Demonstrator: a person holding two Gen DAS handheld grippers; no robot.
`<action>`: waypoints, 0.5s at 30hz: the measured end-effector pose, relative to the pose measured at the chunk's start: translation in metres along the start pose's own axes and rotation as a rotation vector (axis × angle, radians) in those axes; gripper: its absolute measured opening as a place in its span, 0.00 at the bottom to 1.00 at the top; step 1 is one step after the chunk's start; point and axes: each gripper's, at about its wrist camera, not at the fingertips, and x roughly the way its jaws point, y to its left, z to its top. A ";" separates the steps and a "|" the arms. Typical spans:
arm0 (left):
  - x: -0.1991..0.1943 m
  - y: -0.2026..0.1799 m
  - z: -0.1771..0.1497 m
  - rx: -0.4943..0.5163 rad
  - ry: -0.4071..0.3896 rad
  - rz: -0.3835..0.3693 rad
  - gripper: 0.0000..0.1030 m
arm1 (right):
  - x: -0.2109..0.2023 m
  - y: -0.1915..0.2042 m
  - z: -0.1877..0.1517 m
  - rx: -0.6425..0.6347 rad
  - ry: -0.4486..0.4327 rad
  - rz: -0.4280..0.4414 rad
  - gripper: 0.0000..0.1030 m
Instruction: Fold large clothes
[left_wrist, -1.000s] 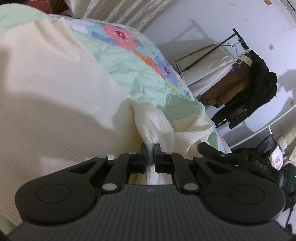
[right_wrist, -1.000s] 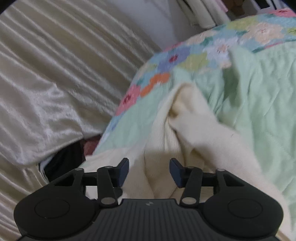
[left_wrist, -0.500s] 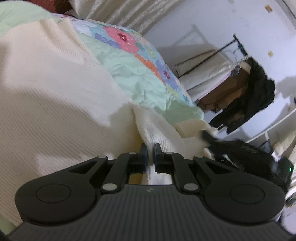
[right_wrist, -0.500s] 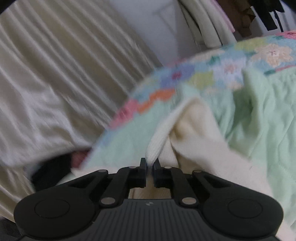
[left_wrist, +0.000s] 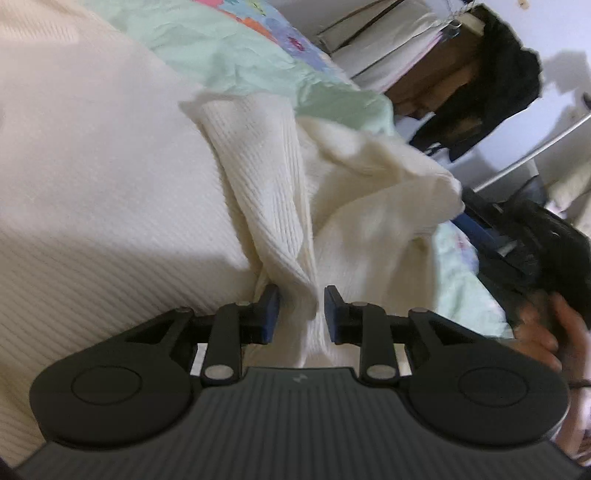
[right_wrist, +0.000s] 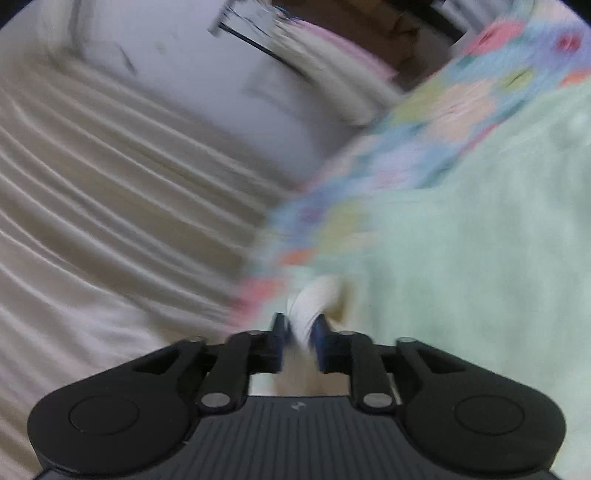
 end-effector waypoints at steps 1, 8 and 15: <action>-0.004 0.001 0.001 -0.004 -0.025 0.006 0.23 | -0.003 0.000 -0.001 0.000 0.005 0.002 0.42; -0.001 -0.008 0.007 0.118 -0.052 0.142 0.10 | -0.014 0.031 -0.050 -0.296 0.186 0.035 0.48; 0.006 -0.023 0.017 0.296 -0.035 0.195 0.08 | 0.014 0.034 -0.079 -0.471 0.223 -0.049 0.46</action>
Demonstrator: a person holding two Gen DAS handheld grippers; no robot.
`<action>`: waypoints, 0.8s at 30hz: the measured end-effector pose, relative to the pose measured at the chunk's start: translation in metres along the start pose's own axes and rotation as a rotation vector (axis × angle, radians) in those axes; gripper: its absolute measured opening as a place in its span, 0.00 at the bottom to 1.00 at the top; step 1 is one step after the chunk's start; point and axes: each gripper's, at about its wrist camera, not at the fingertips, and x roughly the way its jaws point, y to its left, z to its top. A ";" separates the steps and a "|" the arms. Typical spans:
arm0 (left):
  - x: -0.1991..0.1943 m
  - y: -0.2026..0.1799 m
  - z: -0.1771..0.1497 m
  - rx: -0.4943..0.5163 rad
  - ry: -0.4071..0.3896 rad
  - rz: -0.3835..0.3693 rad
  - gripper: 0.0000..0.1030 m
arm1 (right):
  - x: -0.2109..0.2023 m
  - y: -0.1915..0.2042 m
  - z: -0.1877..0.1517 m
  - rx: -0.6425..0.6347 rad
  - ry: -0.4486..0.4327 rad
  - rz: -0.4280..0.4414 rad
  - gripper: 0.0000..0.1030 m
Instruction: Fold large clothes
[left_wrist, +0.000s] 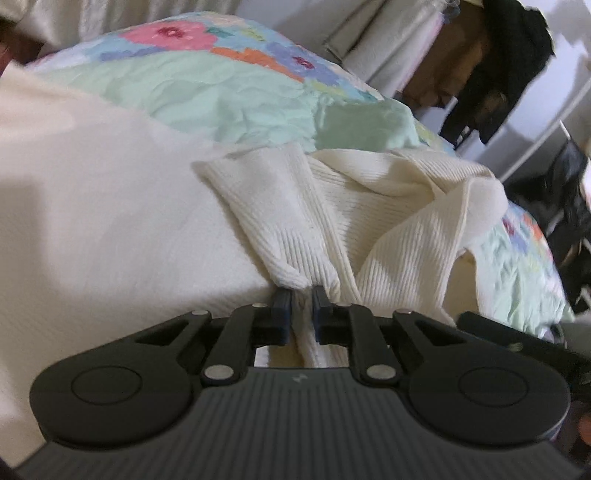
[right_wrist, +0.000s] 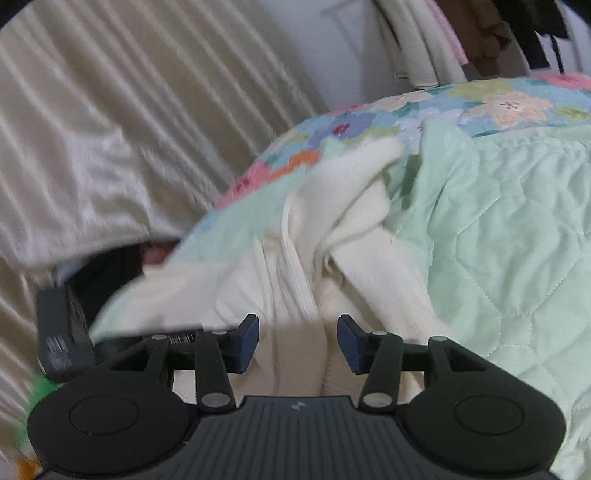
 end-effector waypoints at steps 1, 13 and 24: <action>-0.004 -0.002 0.001 0.016 -0.030 0.015 0.08 | 0.007 0.003 -0.005 -0.031 0.007 -0.020 0.43; -0.017 0.031 0.015 -0.175 -0.019 0.091 0.23 | -0.041 -0.039 0.011 0.436 -0.115 0.355 0.03; -0.054 0.047 0.008 -0.441 0.046 -0.528 0.89 | -0.031 -0.028 -0.006 0.882 -0.092 0.920 0.03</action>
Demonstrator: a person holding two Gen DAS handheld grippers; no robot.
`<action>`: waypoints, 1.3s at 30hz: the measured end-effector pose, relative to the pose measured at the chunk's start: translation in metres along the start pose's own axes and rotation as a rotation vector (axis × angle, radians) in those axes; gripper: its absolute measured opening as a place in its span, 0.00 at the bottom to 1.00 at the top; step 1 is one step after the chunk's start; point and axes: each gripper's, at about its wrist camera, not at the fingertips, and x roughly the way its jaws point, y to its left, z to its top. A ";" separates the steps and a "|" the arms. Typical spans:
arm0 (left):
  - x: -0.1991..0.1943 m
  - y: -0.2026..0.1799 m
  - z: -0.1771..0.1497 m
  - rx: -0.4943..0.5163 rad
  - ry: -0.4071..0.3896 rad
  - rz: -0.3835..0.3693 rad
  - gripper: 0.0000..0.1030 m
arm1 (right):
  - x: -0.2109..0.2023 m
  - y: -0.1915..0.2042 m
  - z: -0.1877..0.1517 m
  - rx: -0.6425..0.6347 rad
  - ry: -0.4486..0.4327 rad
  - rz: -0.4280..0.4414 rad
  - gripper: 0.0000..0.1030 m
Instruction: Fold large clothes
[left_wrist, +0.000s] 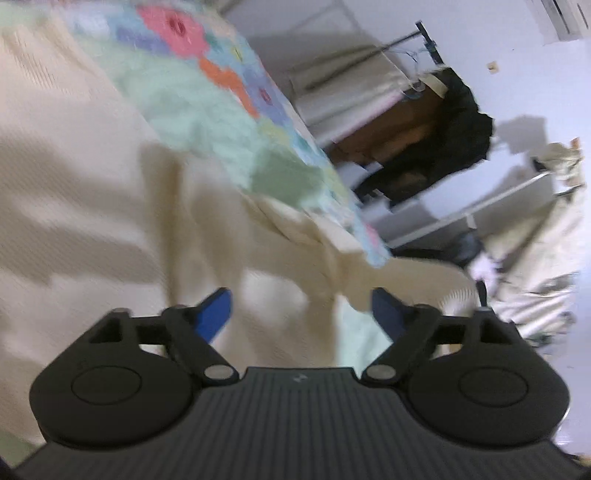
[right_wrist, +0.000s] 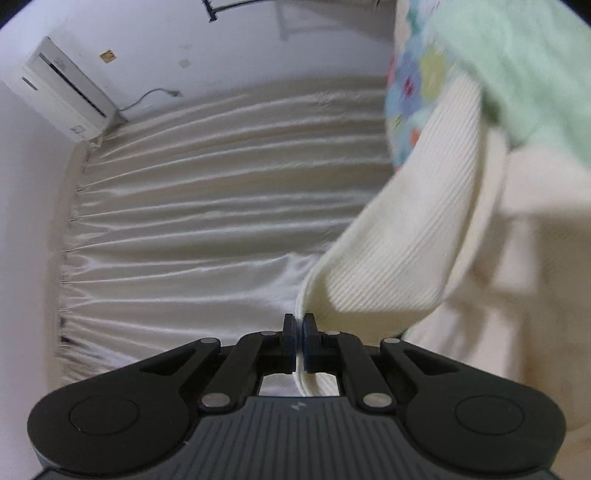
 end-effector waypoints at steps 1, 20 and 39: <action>0.004 0.003 -0.002 -0.035 0.007 -0.027 0.89 | 0.006 0.001 -0.005 0.014 0.017 0.034 0.03; -0.038 -0.005 -0.015 0.081 -0.059 0.496 0.78 | -0.011 -0.038 -0.127 -0.162 0.240 -0.788 0.31; -0.142 0.089 -0.024 -0.442 -0.474 0.873 0.93 | 0.203 0.034 -0.276 -1.352 0.406 -0.888 0.56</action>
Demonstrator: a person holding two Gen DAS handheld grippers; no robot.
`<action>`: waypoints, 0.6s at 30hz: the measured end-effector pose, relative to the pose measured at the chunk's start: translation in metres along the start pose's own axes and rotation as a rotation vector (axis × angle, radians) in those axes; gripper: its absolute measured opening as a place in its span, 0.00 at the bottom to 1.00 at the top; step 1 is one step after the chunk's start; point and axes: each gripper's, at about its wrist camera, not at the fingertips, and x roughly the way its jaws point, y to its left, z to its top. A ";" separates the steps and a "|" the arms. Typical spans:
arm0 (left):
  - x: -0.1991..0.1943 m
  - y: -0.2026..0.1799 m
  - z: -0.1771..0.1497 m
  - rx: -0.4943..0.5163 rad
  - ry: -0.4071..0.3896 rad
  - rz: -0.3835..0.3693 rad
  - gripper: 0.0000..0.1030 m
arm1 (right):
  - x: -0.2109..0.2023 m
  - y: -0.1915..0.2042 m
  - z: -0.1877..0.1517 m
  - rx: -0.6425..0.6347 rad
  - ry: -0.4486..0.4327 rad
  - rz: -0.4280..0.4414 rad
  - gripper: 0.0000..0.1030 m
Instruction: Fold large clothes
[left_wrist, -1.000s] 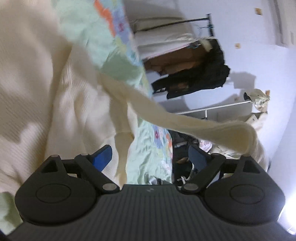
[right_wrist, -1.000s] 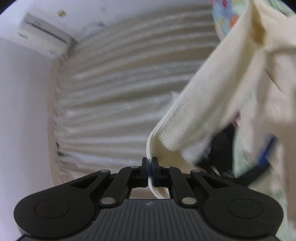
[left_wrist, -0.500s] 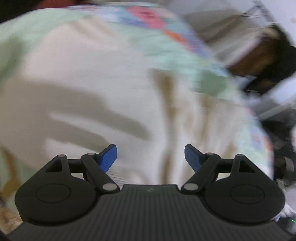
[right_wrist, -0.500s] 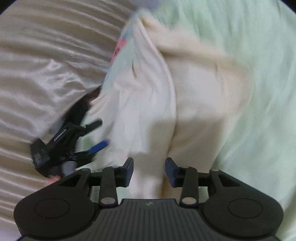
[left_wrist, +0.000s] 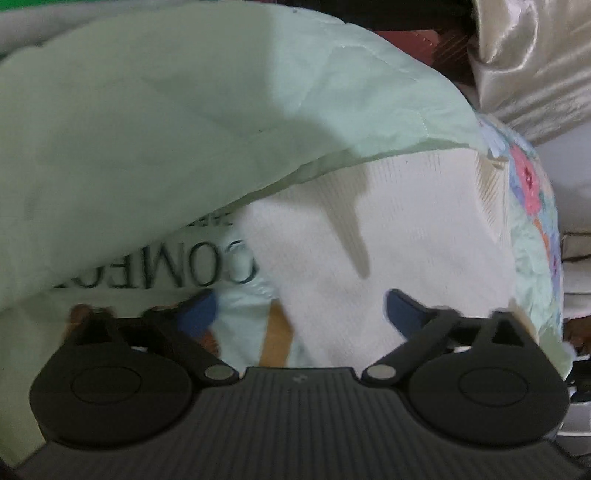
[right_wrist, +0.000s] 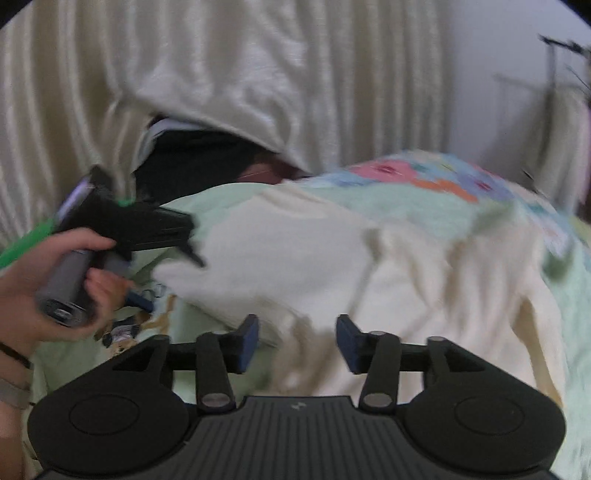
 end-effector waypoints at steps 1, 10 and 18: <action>-0.002 -0.003 -0.002 0.033 -0.048 -0.008 0.82 | 0.003 0.001 0.005 0.000 0.001 0.011 0.57; -0.019 -0.003 0.004 0.096 -0.122 -0.138 0.06 | 0.023 -0.041 0.009 0.206 0.038 0.076 0.57; -0.040 -0.032 0.010 0.182 -0.164 -0.290 0.06 | -0.001 -0.040 -0.029 -0.077 0.039 0.149 0.57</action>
